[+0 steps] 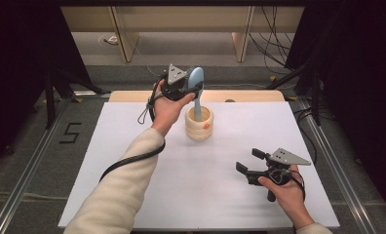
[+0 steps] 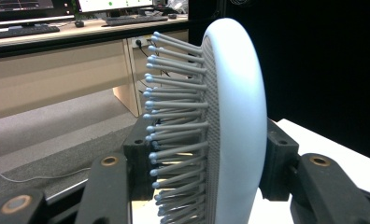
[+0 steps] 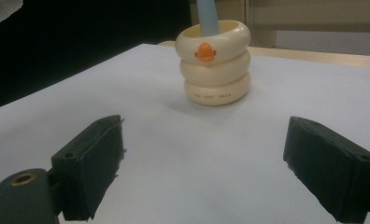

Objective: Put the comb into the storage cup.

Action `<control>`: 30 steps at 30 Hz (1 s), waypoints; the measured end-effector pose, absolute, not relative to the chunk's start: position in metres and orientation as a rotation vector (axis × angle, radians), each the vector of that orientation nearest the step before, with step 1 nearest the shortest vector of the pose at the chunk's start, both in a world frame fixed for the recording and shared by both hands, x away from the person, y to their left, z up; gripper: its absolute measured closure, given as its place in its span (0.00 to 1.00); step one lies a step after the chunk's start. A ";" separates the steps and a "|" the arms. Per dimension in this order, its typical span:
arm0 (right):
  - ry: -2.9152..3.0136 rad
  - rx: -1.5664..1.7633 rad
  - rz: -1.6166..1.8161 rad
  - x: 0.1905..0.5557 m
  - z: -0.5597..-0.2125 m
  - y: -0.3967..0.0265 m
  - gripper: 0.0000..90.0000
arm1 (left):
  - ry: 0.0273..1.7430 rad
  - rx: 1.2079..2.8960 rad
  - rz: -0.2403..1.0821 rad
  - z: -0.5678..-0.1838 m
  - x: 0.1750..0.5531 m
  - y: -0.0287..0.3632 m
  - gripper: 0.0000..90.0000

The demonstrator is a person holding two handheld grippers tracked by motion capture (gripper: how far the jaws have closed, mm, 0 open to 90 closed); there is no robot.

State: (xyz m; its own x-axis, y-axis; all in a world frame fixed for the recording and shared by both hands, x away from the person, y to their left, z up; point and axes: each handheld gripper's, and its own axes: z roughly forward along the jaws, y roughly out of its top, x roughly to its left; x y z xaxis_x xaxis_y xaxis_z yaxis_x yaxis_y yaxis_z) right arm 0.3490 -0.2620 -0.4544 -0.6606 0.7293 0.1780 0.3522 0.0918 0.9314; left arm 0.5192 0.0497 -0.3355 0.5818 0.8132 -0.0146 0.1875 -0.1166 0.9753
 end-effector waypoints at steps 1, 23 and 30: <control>2.046 1.070 1.590 0.349 -0.454 -0.262 0.14 | 0.853 1.634 0.661 -0.336 0.519 0.049 0.54; 2.050 1.068 1.589 0.349 -0.455 -0.262 0.15 | 0.898 1.650 0.633 -0.360 0.524 0.049 0.54; 2.054 1.065 1.585 0.349 -0.455 -0.261 0.15 | 0.914 1.661 0.618 -0.369 0.525 0.048 0.54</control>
State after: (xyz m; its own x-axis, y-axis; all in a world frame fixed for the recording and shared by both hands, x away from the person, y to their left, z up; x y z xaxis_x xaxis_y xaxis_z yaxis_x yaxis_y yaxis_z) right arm 0.3490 -0.2614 -0.4551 -0.6634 0.7275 0.1749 0.3535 0.0987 0.9302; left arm 0.5250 0.0476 -0.3692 0.5680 0.8212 -0.0543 0.2564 -0.1140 0.9598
